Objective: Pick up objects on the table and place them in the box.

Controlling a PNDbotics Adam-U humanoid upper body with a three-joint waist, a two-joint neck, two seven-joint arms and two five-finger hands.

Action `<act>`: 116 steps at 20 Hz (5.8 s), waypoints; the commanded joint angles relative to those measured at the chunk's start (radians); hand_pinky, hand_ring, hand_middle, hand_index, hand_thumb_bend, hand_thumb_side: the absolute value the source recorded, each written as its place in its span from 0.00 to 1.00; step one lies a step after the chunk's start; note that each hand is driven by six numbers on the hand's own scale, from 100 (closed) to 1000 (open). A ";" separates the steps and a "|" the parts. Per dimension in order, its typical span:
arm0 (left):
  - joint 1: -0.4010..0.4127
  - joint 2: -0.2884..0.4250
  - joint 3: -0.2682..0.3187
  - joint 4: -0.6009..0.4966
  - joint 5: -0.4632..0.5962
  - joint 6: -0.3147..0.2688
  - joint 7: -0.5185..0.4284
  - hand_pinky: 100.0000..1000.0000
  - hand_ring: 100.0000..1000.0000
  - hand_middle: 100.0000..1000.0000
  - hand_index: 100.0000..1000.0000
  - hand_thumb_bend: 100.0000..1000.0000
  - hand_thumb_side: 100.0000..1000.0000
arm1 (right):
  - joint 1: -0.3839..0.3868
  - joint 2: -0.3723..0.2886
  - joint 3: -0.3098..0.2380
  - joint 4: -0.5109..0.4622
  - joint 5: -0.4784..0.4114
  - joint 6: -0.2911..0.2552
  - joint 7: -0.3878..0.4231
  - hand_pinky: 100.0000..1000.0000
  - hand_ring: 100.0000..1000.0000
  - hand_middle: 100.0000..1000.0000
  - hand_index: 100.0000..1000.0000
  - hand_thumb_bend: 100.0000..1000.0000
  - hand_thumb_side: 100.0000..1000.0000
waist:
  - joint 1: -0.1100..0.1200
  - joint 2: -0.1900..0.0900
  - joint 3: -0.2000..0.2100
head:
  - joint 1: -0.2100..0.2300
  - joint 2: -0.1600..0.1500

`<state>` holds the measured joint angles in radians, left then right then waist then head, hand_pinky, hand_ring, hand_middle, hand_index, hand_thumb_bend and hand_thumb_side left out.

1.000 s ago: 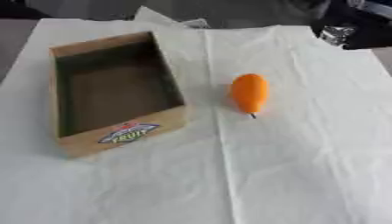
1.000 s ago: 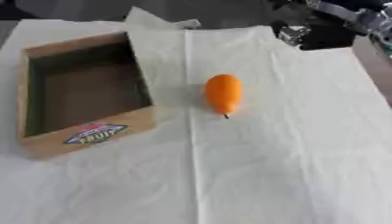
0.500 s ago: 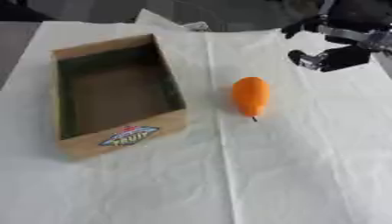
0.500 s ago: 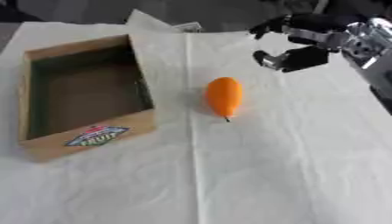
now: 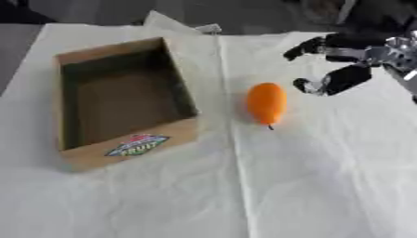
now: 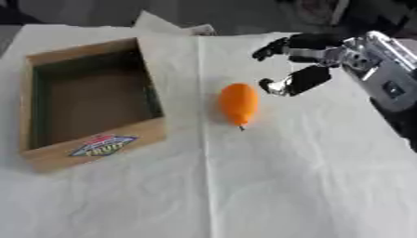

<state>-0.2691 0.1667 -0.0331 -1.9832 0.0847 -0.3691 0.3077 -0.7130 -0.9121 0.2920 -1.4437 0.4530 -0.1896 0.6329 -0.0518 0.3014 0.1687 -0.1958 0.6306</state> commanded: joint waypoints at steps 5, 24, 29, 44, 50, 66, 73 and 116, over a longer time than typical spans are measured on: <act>-0.016 0.004 -0.007 -0.017 0.006 0.000 -0.009 0.34 0.46 0.59 0.67 0.00 0.97 | -0.031 0.027 0.007 0.049 0.093 -0.005 -0.021 0.94 0.95 0.90 1.00 0.31 0.86 | 0.003 -0.013 0.007 | 0.002 -0.013; -0.024 -0.007 -0.013 -0.017 0.003 0.010 -0.018 0.34 0.46 0.59 0.66 0.00 0.97 | -0.057 0.149 -0.014 0.231 0.281 -0.029 -0.121 0.92 0.93 0.88 1.00 0.34 0.87 | -0.003 0.009 0.015 | 0.021 -0.017; -0.024 -0.009 -0.012 -0.017 0.001 0.011 -0.019 0.34 0.46 0.59 0.66 0.00 0.97 | -0.056 0.159 -0.013 0.256 0.278 -0.046 -0.117 0.91 0.92 0.80 1.00 0.31 0.86 | -0.002 0.013 0.021 | 0.023 -0.015; -0.024 -0.010 -0.012 -0.017 -0.004 0.019 -0.019 0.34 0.46 0.59 0.66 0.00 0.97 | -0.029 0.144 -0.020 0.180 0.087 0.017 -0.128 0.86 0.84 0.50 0.78 0.00 0.48 | -0.006 0.014 0.021 | 0.054 0.000; -0.024 -0.011 -0.012 -0.017 -0.005 0.022 -0.019 0.34 0.46 0.59 0.66 0.00 0.97 | -0.031 0.143 -0.032 0.159 0.026 0.057 -0.173 0.83 0.79 0.36 0.66 0.00 0.15 | -0.006 0.014 0.021 | 0.055 0.002; -0.022 -0.009 -0.013 -0.017 0.005 0.025 -0.018 0.34 0.46 0.59 0.66 0.00 0.96 | -0.063 0.130 -0.071 0.037 -0.125 0.150 -0.198 0.79 0.74 0.29 0.61 0.00 0.11 | -0.003 0.004 0.018 | 0.048 0.008; -0.023 -0.005 -0.012 -0.017 0.015 0.024 -0.021 0.34 0.46 0.59 0.66 0.00 0.96 | -0.102 0.112 -0.069 0.005 -0.133 0.151 -0.210 0.78 0.74 0.29 0.61 0.00 0.11 | -0.002 -0.001 0.022 | 0.034 0.007; -0.079 -0.013 -0.044 -0.017 0.080 0.003 -0.060 0.35 0.46 0.59 0.67 0.00 0.94 | -0.400 0.696 -0.055 0.270 0.364 0.151 -0.518 0.77 0.72 0.28 0.58 0.00 0.12 | -0.006 0.000 0.117 | -0.129 -0.010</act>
<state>-0.3360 0.1482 -0.0760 -1.9832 0.1605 -0.3644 0.2518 -1.0945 -0.2182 0.2416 -1.1715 0.7947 -0.0384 0.1245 -0.0657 0.3196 0.2862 -0.3191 0.6305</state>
